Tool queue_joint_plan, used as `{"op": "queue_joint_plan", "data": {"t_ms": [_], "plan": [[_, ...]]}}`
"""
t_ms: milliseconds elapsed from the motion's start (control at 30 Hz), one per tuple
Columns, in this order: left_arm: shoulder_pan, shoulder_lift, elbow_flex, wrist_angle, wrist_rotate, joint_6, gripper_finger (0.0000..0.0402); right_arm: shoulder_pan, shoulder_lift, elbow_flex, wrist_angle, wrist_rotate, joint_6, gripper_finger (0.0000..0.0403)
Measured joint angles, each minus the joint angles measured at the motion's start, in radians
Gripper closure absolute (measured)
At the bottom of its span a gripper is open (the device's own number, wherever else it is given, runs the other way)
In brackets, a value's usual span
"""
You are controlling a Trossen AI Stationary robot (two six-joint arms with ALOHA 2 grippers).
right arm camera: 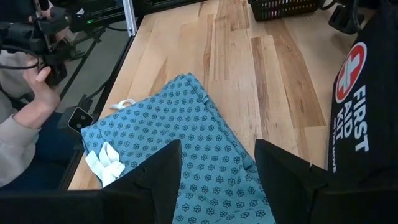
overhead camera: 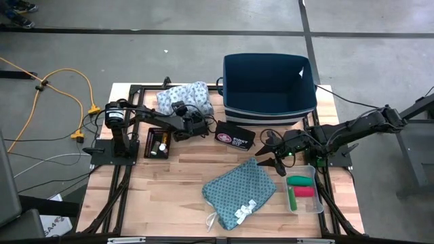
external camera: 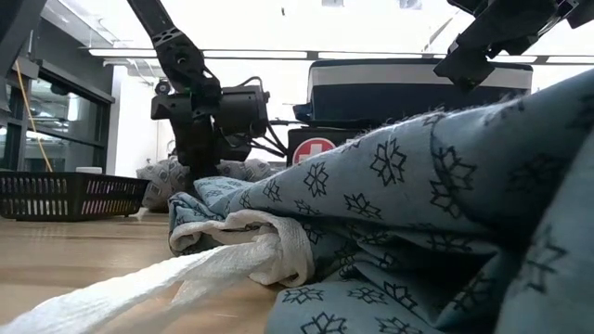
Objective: Pick & place medical supplies in basket/bin
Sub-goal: Put the white patient gown into the blue laundry organizer
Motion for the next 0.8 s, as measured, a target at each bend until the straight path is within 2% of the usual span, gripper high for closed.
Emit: {"op": "queue_joint_plan", "data": {"t_ms": [233,600,800], "plan": [[0.0,-0.034,0.0,-0.003,-0.003,0.002,0.0253,0.0,0.0,0.0,0.0,0.0,0.0,0.0211],[-0.013,-0.209,0.0,-0.005,0.015,0.092,0.0253,0.0,0.0,0.0,0.0,0.0,0.0,0.0211],[-0.042,-0.299,0.0,0.005,-0.044,0.177,0.0253,0.0,0.0,0.0,0.0,0.0,0.0,0.0211]]}}
